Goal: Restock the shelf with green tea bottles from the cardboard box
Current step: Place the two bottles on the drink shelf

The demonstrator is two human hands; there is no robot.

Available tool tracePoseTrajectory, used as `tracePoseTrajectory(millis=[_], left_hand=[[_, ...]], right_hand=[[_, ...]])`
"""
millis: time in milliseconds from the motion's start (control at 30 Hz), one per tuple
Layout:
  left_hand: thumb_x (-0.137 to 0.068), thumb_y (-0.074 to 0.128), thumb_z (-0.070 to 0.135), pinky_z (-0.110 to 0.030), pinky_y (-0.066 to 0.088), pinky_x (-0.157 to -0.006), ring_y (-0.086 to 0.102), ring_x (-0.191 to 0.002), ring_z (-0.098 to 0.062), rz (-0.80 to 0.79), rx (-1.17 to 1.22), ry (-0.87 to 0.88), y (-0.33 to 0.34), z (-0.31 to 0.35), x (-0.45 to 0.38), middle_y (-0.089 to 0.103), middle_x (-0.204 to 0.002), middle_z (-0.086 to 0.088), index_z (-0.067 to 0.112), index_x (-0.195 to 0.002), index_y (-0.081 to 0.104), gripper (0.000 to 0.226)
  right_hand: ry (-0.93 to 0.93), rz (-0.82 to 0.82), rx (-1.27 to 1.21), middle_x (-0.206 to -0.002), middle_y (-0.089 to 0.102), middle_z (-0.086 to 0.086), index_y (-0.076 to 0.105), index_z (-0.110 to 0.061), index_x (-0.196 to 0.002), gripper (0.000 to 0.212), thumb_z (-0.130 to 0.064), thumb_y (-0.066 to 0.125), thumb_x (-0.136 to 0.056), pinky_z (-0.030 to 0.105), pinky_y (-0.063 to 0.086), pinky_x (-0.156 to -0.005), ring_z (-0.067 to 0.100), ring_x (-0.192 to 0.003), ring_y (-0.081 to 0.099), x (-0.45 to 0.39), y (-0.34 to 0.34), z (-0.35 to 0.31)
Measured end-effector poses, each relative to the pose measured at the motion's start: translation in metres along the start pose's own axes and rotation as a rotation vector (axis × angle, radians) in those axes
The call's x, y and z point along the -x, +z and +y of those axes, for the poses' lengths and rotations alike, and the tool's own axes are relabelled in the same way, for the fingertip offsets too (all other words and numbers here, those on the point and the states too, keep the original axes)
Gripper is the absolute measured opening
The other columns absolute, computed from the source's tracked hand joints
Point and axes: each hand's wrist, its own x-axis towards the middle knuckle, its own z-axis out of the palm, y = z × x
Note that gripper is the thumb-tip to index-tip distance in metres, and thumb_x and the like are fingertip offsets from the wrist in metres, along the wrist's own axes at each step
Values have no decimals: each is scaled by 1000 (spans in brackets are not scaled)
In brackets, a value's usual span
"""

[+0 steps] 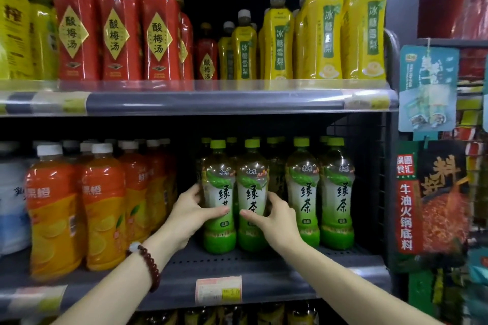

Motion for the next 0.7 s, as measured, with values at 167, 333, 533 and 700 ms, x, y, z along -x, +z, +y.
tracePoseTrajectory(millis=[167,333,533,700], left_hand=[[-66,80,-1,-47,51,-94,66,-102,-26,54,25,-47,-18,-7,-9,68,-112,-14,15,-119,49,63],[-71,74,-5,-45,51,-93,66,-101,-27,59,60,-66,-41,-13,-12,69,-110,-16,9,-125,49,62],[-75,72,-4,-43,49,-97,63,-107,-25,101,109,-35,-51,-19,-7,66,-114,-10,13,-127,51,59],[-77,70,-3,-39,49,-95,61,-110,-24,98,118,-41,-59,-20,-7,64,-120,-11,11,-127,52,55]], right_hand=[[0,-14,-8,-99,69,-7,60,-16,-117,50,-33,80,-74,5,47,-65,-3,-81,60,-9,26,-3],[4,-38,-56,-106,72,-1,60,-16,-116,50,-32,80,-74,7,46,-70,5,-87,62,-13,52,-10],[13,-46,-61,-105,70,-1,59,-15,-117,51,-32,81,-74,12,46,-71,7,-87,60,-14,65,-16],[16,-25,-60,-106,71,1,59,-13,-116,53,-32,82,-73,18,49,-75,9,-86,61,-15,75,-19]])
